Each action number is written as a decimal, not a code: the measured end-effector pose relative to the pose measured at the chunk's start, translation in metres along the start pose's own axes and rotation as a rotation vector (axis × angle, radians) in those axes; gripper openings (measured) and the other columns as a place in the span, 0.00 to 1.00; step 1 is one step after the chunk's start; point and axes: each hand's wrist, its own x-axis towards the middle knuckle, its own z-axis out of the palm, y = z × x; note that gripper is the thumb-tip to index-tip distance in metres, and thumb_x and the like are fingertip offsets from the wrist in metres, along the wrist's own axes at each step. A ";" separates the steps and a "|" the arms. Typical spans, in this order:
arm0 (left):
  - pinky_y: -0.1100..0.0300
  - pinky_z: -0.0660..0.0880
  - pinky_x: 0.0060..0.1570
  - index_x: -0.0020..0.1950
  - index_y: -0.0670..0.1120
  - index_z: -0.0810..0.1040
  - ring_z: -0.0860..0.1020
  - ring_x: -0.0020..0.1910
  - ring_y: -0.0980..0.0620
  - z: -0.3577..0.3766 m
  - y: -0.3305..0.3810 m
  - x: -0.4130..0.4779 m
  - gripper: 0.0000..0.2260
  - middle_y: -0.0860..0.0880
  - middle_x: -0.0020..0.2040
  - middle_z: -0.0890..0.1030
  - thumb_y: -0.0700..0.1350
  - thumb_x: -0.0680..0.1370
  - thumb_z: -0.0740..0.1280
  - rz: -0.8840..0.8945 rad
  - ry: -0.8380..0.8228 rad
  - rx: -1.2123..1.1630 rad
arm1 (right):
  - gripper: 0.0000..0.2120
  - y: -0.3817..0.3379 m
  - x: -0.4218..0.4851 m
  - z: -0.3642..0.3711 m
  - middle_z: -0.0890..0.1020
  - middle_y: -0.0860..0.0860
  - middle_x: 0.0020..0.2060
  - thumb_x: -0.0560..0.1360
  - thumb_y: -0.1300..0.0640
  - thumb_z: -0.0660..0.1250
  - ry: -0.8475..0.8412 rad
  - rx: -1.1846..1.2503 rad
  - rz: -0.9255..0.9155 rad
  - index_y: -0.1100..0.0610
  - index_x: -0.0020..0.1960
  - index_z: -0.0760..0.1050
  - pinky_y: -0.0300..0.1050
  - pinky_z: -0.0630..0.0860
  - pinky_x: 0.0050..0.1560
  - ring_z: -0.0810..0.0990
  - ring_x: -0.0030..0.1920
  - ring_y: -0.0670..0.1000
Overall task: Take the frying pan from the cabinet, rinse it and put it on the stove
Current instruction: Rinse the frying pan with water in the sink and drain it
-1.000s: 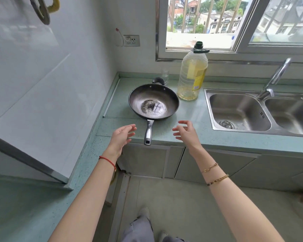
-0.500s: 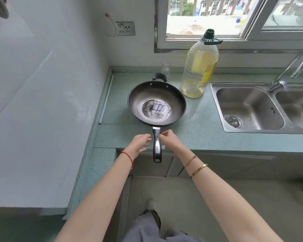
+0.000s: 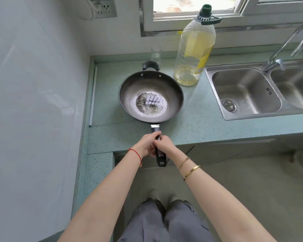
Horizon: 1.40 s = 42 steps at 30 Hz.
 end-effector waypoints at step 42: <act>0.60 0.80 0.41 0.59 0.34 0.80 0.83 0.46 0.50 0.175 -0.054 -0.047 0.11 0.46 0.53 0.85 0.39 0.80 0.65 0.270 -0.227 -0.075 | 0.14 0.107 -0.123 -0.127 0.76 0.54 0.30 0.80 0.59 0.60 0.405 0.076 -0.249 0.56 0.35 0.69 0.36 0.67 0.16 0.72 0.14 0.44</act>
